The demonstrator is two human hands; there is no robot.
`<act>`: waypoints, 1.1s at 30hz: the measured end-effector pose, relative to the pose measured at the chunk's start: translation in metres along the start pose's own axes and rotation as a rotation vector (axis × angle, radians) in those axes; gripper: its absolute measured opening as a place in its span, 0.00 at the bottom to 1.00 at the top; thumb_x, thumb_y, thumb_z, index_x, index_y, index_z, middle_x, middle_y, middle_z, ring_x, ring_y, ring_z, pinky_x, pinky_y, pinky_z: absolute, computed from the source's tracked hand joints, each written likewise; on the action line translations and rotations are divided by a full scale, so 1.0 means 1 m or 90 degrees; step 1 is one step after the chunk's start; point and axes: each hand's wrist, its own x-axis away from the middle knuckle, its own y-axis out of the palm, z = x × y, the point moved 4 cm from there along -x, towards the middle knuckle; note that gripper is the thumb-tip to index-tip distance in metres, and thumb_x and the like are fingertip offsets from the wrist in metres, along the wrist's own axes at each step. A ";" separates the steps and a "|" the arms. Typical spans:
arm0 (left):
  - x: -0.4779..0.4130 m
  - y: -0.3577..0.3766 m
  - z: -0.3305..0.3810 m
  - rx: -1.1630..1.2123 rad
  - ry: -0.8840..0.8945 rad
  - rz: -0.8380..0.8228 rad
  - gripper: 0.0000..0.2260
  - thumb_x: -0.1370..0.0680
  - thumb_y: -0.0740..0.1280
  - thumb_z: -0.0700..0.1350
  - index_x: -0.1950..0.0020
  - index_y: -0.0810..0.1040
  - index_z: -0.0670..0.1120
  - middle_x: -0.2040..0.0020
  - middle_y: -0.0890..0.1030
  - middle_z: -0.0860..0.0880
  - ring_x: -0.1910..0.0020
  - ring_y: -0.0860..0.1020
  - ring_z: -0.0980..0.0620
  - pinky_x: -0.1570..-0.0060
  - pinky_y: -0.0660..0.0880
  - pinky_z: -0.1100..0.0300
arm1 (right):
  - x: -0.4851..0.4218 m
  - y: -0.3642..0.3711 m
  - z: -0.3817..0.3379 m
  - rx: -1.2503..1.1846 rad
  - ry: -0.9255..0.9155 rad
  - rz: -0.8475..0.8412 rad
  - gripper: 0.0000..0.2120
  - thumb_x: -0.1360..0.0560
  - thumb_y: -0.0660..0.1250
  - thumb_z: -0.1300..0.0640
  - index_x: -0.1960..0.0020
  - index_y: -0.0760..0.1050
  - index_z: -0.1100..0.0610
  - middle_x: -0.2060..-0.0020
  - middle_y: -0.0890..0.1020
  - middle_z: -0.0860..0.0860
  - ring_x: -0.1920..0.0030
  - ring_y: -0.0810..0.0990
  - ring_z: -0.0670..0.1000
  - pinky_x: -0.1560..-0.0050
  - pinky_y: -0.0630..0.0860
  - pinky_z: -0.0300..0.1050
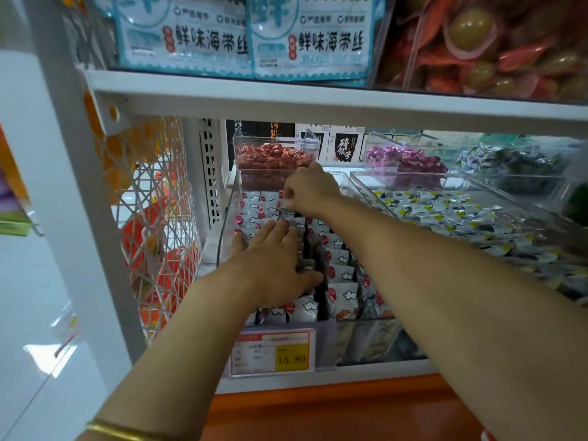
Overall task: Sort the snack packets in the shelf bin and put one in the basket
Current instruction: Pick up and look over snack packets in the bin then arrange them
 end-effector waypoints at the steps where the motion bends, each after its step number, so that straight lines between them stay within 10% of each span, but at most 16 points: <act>1: -0.001 0.000 0.000 0.005 0.001 0.004 0.37 0.24 0.54 0.65 0.23 0.41 0.49 0.23 0.38 0.51 0.25 0.36 0.52 0.28 0.38 0.42 | 0.000 0.000 -0.001 0.000 0.001 0.004 0.11 0.25 0.68 0.52 0.46 0.79 0.56 0.44 0.78 0.54 0.36 0.67 0.57 0.40 0.70 0.52; 16: 0.017 -0.014 0.007 0.163 0.020 0.161 0.26 0.21 0.58 0.56 0.27 0.62 0.44 0.24 0.58 0.46 0.26 0.55 0.46 0.28 0.55 0.48 | 0.065 -0.057 0.024 -0.474 0.182 0.298 0.05 0.20 0.59 0.61 0.49 0.71 0.63 0.57 0.74 0.53 0.56 0.73 0.50 0.58 0.67 0.41; 20: 0.033 -0.026 0.011 0.264 0.020 0.300 0.17 0.21 0.61 0.47 0.34 0.69 0.41 0.34 0.70 0.43 0.40 0.69 0.49 0.47 0.64 0.63 | 0.126 -0.073 0.028 -0.604 0.213 0.352 0.07 0.20 0.59 0.62 0.57 0.66 0.56 0.58 0.75 0.56 0.59 0.80 0.59 0.60 0.77 0.52; 23: 0.046 -0.031 0.015 0.361 0.012 0.358 0.22 0.21 0.62 0.47 0.28 0.65 0.44 0.33 0.71 0.44 0.42 0.72 0.50 0.49 0.66 0.63 | 0.173 -0.076 0.030 -0.701 0.234 0.349 0.05 0.20 0.60 0.61 0.56 0.68 0.57 0.60 0.78 0.54 0.71 0.80 0.45 0.71 0.77 0.39; 33: 0.075 -0.022 0.037 0.750 0.053 0.289 0.07 0.23 0.66 0.44 0.46 0.80 0.47 0.55 0.81 0.49 0.58 0.80 0.55 0.65 0.77 0.69 | 0.241 -0.066 0.041 -1.095 0.312 0.294 0.05 0.22 0.62 0.63 0.56 0.75 0.62 0.59 0.81 0.56 0.67 0.82 0.48 0.67 0.78 0.38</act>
